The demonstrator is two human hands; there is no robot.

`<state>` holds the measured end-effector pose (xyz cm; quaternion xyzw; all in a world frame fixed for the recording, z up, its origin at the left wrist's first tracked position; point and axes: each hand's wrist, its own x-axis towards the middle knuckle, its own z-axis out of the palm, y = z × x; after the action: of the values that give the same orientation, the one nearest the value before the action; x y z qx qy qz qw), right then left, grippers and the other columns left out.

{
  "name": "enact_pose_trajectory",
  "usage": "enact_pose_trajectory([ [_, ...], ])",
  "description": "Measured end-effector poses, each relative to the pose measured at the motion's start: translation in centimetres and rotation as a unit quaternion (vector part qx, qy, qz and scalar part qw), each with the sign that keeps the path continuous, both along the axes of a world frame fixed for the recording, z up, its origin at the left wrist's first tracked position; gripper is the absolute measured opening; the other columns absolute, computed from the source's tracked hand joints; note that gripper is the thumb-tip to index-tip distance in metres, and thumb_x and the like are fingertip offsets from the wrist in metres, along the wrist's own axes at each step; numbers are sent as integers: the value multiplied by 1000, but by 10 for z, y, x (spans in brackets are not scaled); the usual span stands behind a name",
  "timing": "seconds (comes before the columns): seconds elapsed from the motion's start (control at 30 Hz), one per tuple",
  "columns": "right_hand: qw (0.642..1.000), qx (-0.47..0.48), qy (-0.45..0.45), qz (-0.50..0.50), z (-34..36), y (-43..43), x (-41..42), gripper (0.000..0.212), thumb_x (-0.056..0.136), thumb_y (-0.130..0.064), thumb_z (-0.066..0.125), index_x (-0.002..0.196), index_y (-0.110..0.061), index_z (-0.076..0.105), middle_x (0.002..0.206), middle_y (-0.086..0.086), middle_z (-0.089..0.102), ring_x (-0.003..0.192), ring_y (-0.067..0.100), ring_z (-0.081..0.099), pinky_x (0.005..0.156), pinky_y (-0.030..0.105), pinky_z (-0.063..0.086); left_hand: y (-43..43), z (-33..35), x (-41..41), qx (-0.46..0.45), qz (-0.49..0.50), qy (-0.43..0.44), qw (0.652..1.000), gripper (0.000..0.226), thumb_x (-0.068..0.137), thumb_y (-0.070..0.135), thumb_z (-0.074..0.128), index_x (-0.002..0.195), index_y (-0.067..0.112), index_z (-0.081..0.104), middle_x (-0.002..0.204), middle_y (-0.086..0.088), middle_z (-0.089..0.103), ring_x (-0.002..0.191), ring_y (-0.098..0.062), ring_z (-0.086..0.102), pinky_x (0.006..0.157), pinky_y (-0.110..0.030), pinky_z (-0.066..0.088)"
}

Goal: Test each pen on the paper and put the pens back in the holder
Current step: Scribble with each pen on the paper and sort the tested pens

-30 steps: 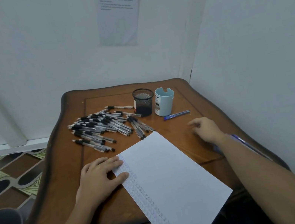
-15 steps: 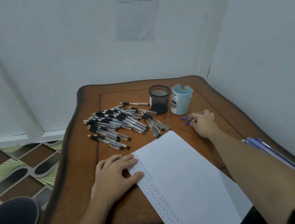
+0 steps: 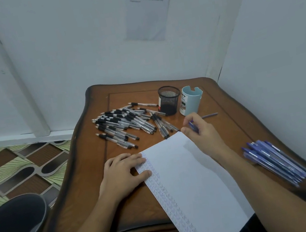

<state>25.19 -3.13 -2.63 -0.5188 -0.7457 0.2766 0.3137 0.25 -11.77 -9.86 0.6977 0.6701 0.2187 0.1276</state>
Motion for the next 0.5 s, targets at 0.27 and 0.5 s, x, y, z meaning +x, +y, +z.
enact_pose_trajectory([
  [0.27,929,-143,336,-64,-9,-32,-29,51,106,-40,32,85,-12,68,58,2,58,58,14,55,60,30,44,-1,3,0,-3,5,8,1000,49,82,69,53,126,48,55,139,30,44,133,3,28,108,-32,10],
  [0.5,862,-260,430,-61,-32,-49,-38,15,90,-28,63,83,-15,68,77,12,70,70,23,65,55,24,48,0,0,0,6,7,8,1000,49,82,69,53,125,47,57,137,30,46,131,3,30,108,-32,11],
])
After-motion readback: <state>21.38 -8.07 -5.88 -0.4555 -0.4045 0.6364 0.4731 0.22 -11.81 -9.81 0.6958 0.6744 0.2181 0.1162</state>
